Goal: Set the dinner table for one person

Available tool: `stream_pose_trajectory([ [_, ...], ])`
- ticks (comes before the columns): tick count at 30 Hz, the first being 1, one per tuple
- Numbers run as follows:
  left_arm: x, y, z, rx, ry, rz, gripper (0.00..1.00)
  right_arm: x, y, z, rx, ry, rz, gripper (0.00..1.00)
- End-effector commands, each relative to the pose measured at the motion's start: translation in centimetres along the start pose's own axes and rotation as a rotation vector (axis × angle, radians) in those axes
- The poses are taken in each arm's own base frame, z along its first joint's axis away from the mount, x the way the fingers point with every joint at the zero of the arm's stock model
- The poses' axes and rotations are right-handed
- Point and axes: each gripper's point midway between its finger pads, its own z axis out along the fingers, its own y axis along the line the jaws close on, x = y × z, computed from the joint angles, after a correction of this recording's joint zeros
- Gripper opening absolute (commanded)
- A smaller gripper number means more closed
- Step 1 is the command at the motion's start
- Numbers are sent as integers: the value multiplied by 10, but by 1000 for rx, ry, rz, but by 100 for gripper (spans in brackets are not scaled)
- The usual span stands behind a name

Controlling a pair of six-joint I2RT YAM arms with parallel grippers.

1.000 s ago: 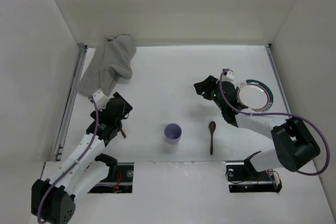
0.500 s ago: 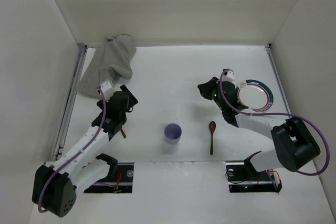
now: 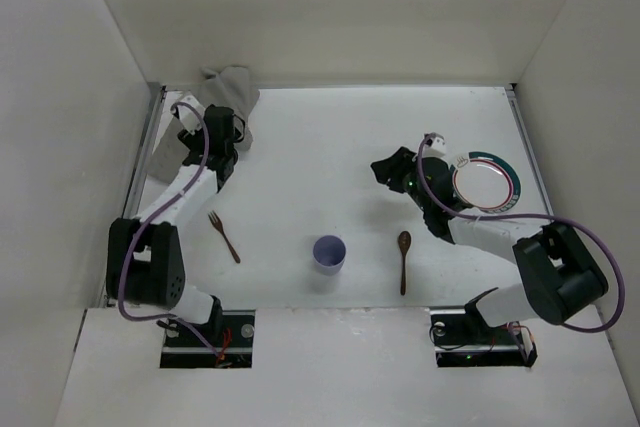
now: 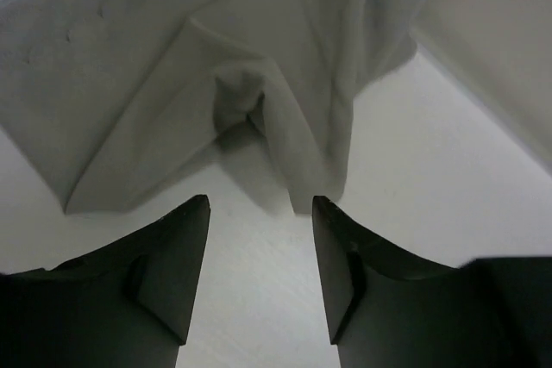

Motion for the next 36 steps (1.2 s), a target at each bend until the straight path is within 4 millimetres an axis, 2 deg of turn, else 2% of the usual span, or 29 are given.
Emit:
stream_pose_trajectory([
  [1, -44, -11, 25, -29, -94, -41, 57, -9, 18, 5, -75, -22, 6, 55],
  [3, -47, -22, 43, -32, -83, 0, 64, -10, 24, 3, -100, -22, 7, 58],
  [5, -46, -28, 58, -49, -75, 36, 67, -11, 24, 0, -105, -30, 4, 59],
  [10, -23, -27, 89, -101, -3, 78, 64, -18, 21, -3, -104, -41, 18, 60],
  [13, 1, -22, 99, -126, 44, 91, 55, -20, 14, -1, -91, -47, 45, 61],
  [16, 26, -23, 99, -123, 85, 91, 40, -17, 12, 1, -102, -36, 86, 61],
  [18, 39, -22, 95, -125, 102, 71, 38, -16, 14, 1, -116, -28, 91, 61],
  [19, 42, -22, 94, -124, 107, 66, 39, -16, 15, 0, -118, -29, 91, 61],
  [21, 47, -22, 88, -120, 108, 61, 46, -16, 16, -1, -120, -27, 86, 61],
  [24, 40, -22, 78, -118, 71, 56, 55, -16, 15, -2, -121, -27, 82, 61],
  [27, 40, -23, 81, -120, 72, 73, 56, -20, 15, -3, -124, -32, 83, 61],
  [29, 48, -26, 86, -113, 97, 81, 50, -20, 15, -3, -124, -29, 88, 61],
  [32, 62, -37, 95, -82, 140, 75, 28, -20, 18, -4, -139, -19, 100, 61],
  [33, 67, -45, 97, -62, 152, 75, 21, -20, 18, -5, -141, -21, 103, 61],
  [36, 81, -76, 91, 27, 182, 70, 12, -18, 15, -3, -131, -15, 110, 61],
])
